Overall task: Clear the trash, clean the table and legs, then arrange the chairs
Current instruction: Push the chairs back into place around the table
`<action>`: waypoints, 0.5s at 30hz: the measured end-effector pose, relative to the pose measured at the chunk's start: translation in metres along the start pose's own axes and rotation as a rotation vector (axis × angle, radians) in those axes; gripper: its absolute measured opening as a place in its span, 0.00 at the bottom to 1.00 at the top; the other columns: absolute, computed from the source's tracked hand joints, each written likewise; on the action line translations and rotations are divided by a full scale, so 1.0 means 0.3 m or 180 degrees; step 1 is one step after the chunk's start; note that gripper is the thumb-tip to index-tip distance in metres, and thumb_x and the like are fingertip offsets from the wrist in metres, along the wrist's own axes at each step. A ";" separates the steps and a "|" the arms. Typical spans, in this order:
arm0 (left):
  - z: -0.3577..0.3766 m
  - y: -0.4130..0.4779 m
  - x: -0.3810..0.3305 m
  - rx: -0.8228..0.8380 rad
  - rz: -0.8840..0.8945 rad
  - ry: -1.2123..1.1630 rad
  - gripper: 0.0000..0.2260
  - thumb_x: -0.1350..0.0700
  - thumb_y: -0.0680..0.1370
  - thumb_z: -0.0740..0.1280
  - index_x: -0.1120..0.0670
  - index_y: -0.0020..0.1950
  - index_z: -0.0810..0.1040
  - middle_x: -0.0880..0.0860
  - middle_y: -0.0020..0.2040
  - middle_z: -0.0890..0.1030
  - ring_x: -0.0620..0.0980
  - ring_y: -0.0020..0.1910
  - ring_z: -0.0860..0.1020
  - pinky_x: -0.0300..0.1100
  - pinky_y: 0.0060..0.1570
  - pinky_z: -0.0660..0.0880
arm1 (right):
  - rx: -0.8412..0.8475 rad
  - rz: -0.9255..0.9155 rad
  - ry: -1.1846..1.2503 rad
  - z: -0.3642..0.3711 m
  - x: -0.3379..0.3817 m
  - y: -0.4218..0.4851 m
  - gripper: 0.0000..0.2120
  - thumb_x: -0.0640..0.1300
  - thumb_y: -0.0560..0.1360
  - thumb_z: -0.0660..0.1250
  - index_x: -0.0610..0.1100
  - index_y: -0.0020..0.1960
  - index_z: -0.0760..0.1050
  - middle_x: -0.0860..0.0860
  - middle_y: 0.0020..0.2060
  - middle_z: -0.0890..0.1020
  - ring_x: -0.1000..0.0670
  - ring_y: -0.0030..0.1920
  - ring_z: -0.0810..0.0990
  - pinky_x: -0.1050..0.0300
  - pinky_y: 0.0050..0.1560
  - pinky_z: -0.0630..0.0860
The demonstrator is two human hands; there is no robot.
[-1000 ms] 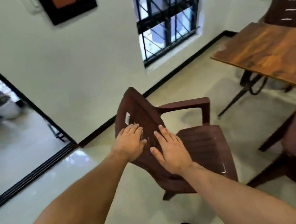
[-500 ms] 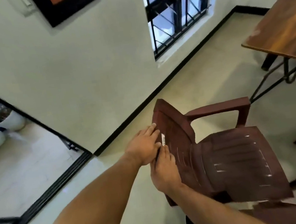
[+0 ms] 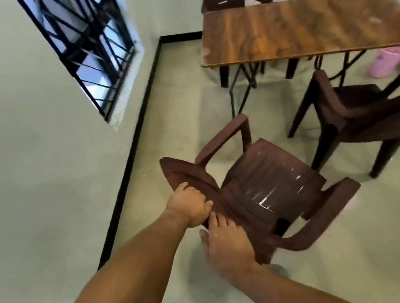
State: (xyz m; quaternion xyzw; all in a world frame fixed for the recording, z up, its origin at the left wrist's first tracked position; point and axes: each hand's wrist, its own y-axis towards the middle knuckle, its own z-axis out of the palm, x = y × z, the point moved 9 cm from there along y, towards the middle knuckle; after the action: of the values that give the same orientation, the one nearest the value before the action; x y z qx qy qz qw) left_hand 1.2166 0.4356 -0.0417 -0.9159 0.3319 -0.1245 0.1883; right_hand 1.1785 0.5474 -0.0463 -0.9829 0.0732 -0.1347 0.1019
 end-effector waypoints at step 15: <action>-0.116 0.093 -0.220 -0.0396 -0.0030 -0.0408 0.27 0.41 0.83 0.47 0.54 0.53 0.82 0.57 0.51 0.84 0.58 0.52 0.80 0.52 0.55 0.72 | -0.0669 -0.1214 -0.0819 -0.192 -0.432 0.051 0.21 0.61 0.81 0.53 0.48 0.62 0.75 0.51 0.49 0.83 0.46 0.44 0.82 0.50 0.39 0.78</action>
State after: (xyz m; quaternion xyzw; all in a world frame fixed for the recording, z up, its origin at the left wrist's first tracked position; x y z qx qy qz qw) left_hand 1.1394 0.4499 -0.0290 -0.9335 0.3219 -0.0456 0.1513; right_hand 1.0371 0.5445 -0.0276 -0.9932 -0.1136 -0.0169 -0.0197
